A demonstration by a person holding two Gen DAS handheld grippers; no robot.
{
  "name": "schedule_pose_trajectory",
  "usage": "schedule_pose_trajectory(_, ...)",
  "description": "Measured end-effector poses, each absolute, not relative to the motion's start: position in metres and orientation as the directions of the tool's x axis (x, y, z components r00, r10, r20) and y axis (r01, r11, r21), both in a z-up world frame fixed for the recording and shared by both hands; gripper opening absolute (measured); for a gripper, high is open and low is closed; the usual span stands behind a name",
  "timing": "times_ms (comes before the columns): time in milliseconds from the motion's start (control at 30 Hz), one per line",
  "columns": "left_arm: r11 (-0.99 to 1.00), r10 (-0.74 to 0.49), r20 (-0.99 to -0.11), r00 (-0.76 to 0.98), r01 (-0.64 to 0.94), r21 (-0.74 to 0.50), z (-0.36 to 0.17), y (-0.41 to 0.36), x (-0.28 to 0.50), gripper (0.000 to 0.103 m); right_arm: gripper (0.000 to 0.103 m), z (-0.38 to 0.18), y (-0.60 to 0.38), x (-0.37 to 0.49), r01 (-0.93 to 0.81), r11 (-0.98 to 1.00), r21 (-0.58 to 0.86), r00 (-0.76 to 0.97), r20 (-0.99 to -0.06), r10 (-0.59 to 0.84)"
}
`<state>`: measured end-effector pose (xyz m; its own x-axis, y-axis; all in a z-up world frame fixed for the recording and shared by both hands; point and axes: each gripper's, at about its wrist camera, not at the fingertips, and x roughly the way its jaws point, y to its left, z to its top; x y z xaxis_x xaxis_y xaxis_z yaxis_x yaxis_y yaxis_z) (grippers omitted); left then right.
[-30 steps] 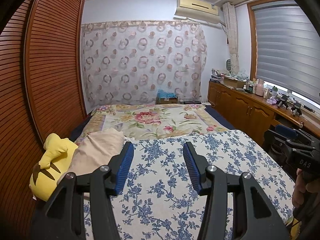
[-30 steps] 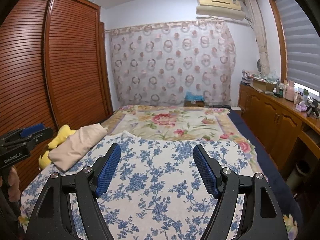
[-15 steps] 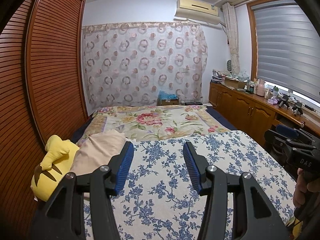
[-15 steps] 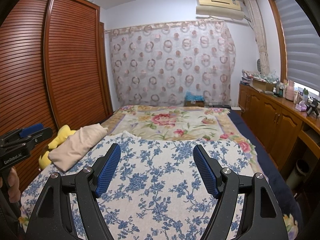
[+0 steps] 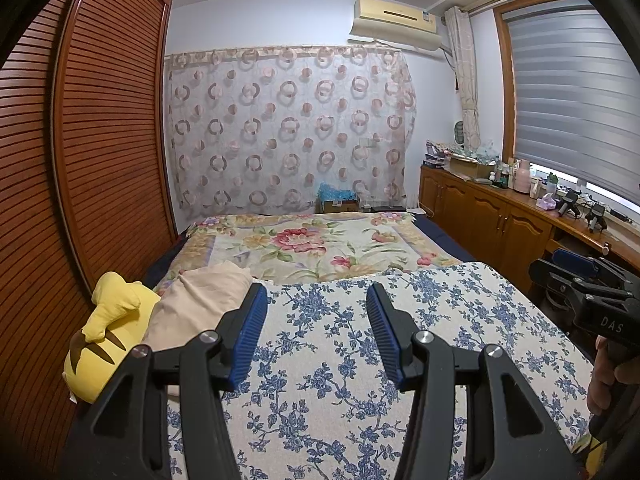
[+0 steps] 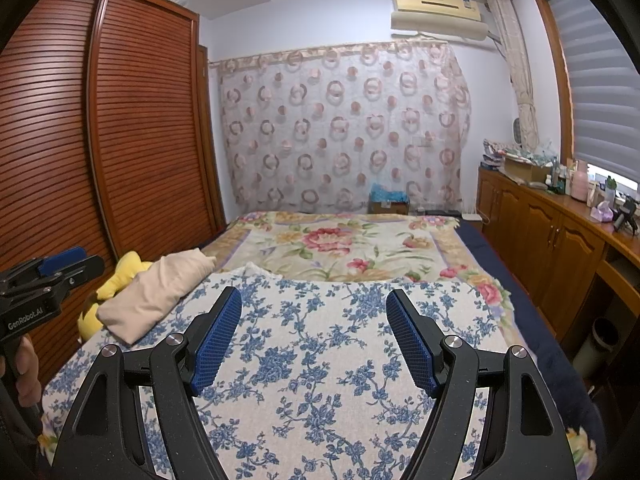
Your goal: Fold small clothes
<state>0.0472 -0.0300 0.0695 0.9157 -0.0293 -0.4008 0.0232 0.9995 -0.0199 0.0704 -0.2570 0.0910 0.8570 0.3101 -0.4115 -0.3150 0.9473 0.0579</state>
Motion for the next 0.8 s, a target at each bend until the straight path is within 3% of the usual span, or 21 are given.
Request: schedule_pose_trajectory(800, 1.0, -0.03, -0.399, 0.916, 0.024, -0.019, 0.0673, -0.0296, 0.0469, 0.051, 0.077, 0.09, -0.2569, 0.0705, -0.315, 0.947, 0.06, 0.857, -0.411, 0.311)
